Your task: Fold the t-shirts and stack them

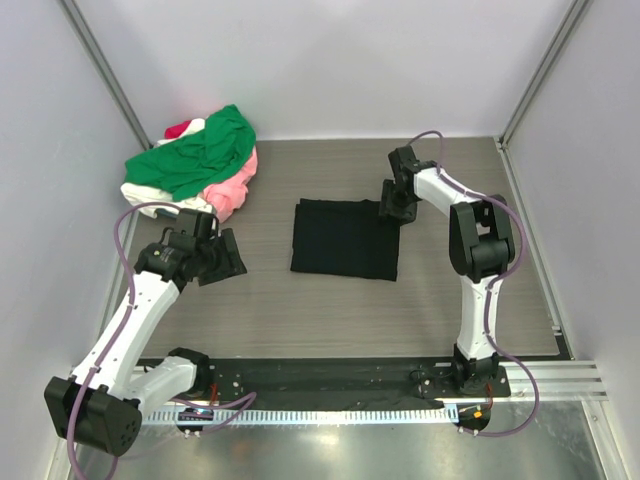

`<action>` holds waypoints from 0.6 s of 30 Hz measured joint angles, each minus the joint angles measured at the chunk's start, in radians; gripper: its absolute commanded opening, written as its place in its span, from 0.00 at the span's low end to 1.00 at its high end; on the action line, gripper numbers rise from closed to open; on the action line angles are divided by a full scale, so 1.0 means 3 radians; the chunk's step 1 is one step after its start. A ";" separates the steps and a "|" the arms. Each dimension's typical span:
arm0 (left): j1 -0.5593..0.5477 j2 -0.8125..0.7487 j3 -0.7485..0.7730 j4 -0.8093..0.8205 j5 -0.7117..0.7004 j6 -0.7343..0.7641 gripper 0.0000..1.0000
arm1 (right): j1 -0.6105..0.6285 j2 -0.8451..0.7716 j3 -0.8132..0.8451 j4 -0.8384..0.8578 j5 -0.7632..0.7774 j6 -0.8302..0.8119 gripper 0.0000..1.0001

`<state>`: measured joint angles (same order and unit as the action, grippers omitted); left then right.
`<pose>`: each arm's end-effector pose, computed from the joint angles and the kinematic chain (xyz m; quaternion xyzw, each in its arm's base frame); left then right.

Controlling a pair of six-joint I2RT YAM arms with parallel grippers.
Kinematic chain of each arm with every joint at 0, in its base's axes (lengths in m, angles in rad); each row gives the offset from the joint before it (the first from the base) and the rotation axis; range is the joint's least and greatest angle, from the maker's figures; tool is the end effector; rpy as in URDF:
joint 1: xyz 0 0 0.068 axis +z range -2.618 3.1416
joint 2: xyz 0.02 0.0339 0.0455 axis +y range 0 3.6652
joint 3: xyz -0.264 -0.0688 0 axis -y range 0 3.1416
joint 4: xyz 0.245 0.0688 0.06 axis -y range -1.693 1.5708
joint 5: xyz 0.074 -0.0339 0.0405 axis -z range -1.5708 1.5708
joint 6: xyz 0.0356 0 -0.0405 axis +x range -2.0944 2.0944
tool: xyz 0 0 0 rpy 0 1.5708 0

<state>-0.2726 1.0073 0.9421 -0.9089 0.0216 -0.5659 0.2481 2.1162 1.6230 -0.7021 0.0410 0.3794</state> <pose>0.1818 -0.0516 0.2899 -0.1365 0.9460 -0.1291 0.2643 0.4282 0.1070 0.1741 0.0683 0.9799 0.0384 0.1837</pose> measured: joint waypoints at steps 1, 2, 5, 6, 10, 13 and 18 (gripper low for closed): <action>0.0000 0.0000 -0.0001 0.0001 -0.0001 0.0000 0.60 | -0.0005 0.0010 -0.0001 0.0005 -0.0001 -0.0011 0.42; 0.0000 0.0000 -0.0001 0.0001 -0.0001 0.0000 0.59 | -0.0006 0.0023 -0.0006 0.0027 -0.0014 -0.0018 0.36; 0.0000 0.0000 -0.0001 0.0001 -0.0006 0.0000 0.59 | -0.0006 0.0029 -0.0027 0.0103 -0.0047 -0.0047 0.05; 0.0000 0.0000 -0.0001 0.0001 -0.0006 0.0000 0.59 | -0.0008 0.0029 -0.0032 0.0120 -0.0053 -0.0046 0.01; 0.0000 -0.0005 -0.0003 0.0003 -0.0008 0.0000 0.59 | -0.0047 0.0029 -0.0038 0.0145 -0.0022 -0.0039 0.01; 0.0000 -0.0020 -0.0017 0.0008 -0.0006 0.0000 0.59 | -0.0135 0.0053 0.0019 0.0116 0.0128 -0.0062 0.01; 0.0000 -0.0066 -0.0045 0.0019 -0.0009 -0.0001 0.58 | -0.0456 0.0389 0.0581 -0.0033 0.0624 -0.0207 0.01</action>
<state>-0.2726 0.9874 0.9287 -0.9031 0.0189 -0.5663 0.1112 2.2330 1.7973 -0.7120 0.2283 0.3172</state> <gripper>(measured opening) 0.584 0.071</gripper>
